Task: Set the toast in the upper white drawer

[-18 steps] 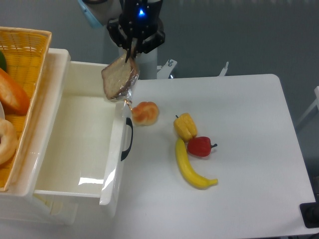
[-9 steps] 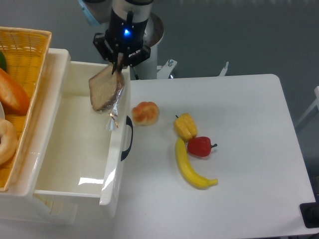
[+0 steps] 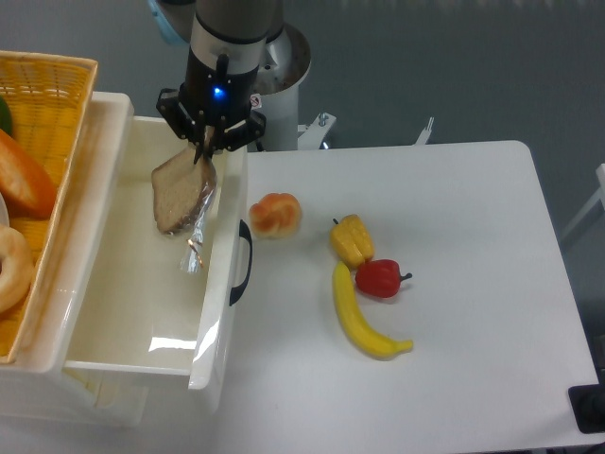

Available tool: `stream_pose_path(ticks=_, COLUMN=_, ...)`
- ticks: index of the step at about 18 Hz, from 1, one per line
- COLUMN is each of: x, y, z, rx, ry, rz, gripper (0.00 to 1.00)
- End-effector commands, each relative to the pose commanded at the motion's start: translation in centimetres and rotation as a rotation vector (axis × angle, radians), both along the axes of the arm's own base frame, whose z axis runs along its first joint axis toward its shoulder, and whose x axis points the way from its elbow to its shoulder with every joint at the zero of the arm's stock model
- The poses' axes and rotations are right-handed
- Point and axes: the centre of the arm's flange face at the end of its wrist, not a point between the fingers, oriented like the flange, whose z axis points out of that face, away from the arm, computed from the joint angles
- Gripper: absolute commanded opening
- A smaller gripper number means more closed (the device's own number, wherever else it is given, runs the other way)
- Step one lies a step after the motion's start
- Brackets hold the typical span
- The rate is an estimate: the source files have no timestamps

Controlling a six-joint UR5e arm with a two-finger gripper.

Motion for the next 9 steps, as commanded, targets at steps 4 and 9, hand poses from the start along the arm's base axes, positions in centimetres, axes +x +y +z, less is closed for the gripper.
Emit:
stream_pose_path(ticks=4, x=-0.17, y=0.16, z=0.1, rx=0.007, ry=0.009, rz=-0.003, gripper=0.58)
stream_pose_path(ticks=9, x=-0.15, y=0.14, z=0.33, rx=0.011, ry=0.013, rz=-0.004, gripper=0.62)
